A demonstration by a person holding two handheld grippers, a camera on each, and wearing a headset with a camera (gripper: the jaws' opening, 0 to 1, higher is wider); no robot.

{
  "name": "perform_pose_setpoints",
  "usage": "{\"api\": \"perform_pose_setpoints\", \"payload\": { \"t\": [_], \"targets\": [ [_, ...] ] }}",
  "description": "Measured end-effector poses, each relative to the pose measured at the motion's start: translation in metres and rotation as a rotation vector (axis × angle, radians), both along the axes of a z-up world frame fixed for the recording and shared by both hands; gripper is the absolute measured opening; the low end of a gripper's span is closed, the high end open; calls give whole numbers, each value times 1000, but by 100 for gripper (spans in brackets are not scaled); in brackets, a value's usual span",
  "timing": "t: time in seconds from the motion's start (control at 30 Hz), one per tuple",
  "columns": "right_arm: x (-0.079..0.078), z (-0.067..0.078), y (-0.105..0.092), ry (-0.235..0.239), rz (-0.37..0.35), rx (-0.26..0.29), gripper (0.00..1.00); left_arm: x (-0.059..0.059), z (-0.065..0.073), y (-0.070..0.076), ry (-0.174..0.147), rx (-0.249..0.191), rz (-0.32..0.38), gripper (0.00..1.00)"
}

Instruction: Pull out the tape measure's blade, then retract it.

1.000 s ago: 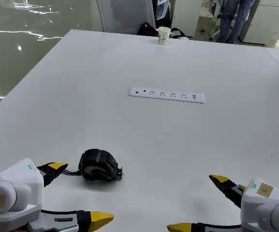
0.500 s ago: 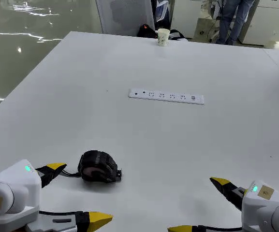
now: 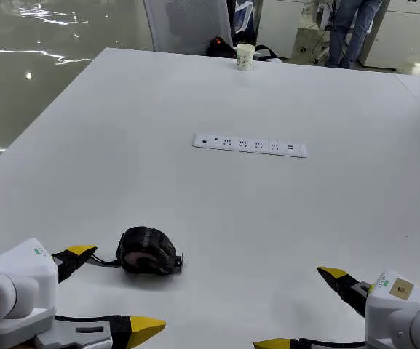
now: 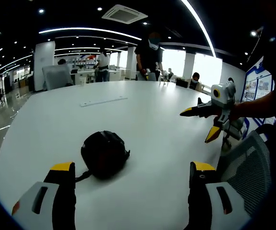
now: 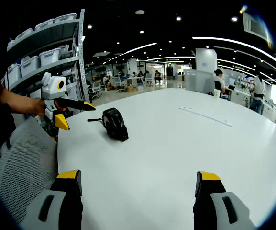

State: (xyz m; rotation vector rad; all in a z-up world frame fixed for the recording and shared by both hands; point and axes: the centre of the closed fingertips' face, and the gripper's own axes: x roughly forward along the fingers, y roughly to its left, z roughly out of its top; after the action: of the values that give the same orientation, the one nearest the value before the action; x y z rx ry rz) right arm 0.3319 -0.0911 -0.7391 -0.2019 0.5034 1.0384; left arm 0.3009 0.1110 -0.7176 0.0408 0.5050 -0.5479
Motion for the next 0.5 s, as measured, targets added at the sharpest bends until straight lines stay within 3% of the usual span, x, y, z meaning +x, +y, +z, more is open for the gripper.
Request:
{"api": "perform_pose_setpoints", "payload": {
  "t": [0.23,0.5],
  "targets": [
    [0,-1,-1,4,-3,-1,99,-1,-1,-1,13,-9,-3,94],
    [-1,0,-1,8,-2,-1,99,-1,-1,0,5,7,-7,99]
  ]
}}
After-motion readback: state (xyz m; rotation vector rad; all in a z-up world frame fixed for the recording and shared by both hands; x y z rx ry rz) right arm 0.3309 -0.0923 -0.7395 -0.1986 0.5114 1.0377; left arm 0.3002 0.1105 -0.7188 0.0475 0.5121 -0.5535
